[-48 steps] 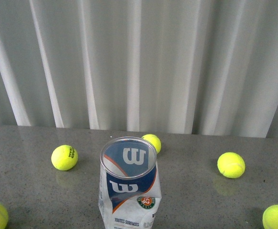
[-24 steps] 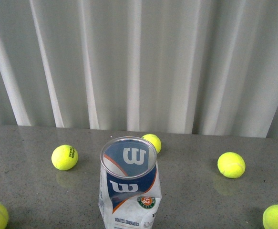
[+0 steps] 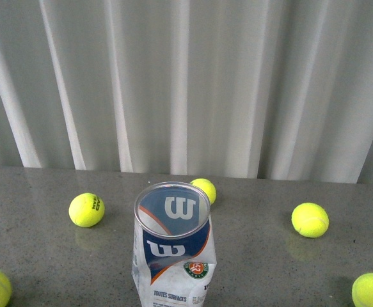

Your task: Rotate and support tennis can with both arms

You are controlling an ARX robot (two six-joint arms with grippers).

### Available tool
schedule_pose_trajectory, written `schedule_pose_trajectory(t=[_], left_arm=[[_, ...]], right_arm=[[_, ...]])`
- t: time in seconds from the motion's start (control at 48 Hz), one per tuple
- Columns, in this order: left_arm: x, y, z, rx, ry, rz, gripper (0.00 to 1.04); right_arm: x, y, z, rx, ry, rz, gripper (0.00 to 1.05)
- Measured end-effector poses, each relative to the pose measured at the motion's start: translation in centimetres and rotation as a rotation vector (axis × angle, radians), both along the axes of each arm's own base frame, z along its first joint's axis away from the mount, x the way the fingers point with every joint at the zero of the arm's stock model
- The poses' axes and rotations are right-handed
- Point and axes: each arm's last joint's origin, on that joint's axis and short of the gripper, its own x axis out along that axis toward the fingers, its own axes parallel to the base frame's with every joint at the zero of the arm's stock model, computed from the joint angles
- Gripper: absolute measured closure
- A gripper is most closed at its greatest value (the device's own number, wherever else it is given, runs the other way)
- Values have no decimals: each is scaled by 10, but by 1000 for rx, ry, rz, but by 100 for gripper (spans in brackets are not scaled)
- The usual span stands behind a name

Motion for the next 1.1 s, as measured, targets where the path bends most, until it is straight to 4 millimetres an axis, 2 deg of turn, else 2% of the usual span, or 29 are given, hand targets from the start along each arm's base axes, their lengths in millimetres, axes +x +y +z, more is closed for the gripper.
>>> schedule_pose_trajectory(t=[0.708, 0.833, 1.062, 1.104], left_arm=[[-17, 0, 0, 0, -5, 0, 101], [-27, 0, -4, 0, 18, 0, 101], [-28, 0, -3, 0, 3, 0, 101], [-28, 0, -3, 0, 3, 0, 98]], right_arm=[[0, 0, 0, 0, 0, 0, 7], [0, 0, 0, 0, 0, 0, 7], [0, 0, 0, 0, 0, 0, 7], [0, 0, 0, 0, 0, 0, 7]])
